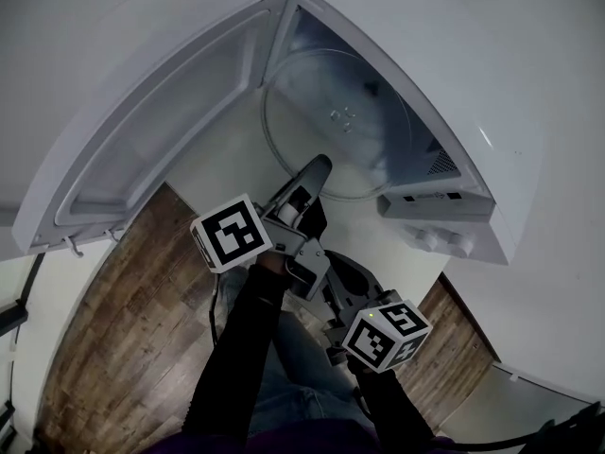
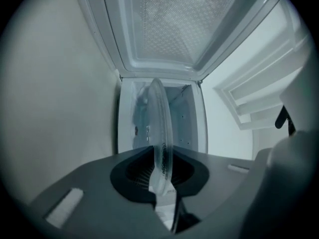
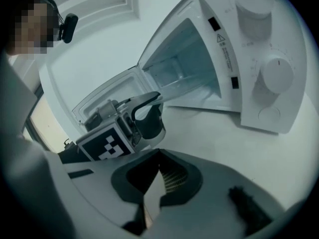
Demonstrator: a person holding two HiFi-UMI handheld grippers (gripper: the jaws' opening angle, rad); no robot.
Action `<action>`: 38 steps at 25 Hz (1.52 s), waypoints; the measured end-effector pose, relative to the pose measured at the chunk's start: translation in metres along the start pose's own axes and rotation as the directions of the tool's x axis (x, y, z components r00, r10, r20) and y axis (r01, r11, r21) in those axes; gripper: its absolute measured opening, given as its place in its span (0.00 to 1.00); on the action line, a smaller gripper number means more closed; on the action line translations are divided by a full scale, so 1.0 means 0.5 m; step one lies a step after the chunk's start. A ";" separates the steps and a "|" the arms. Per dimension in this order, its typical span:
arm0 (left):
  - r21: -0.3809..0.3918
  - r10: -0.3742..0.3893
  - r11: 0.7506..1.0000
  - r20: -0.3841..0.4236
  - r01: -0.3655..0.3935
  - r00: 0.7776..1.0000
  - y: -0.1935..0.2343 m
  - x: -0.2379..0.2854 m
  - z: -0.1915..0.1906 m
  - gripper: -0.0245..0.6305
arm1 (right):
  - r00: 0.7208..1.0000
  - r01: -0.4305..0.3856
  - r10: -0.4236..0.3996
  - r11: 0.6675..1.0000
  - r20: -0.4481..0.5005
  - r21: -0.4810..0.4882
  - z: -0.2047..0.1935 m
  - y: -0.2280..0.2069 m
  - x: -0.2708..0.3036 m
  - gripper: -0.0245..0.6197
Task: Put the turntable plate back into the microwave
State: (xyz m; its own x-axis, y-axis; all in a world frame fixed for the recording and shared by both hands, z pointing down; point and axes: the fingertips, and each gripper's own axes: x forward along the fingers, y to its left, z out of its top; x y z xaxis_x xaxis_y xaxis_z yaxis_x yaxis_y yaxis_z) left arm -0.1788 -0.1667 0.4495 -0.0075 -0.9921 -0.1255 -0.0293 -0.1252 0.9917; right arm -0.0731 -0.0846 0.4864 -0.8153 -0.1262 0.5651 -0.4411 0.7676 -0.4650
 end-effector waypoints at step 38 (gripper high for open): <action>-0.050 -0.006 0.999 -0.075 0.002 0.997 0.029 0.106 0.004 0.12 | 0.991 0.123 -0.126 0.991 -0.050 -0.054 0.040 -0.048 0.031 0.05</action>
State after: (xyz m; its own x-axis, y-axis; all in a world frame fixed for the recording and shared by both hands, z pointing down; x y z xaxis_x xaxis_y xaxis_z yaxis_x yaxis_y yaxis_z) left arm -0.1816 -0.2211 0.4569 0.0673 -0.9893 -0.1292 0.0203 -0.1281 0.9916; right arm -0.0827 -0.1175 0.4927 -0.7336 -0.1903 0.6524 -0.5173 0.7790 -0.3544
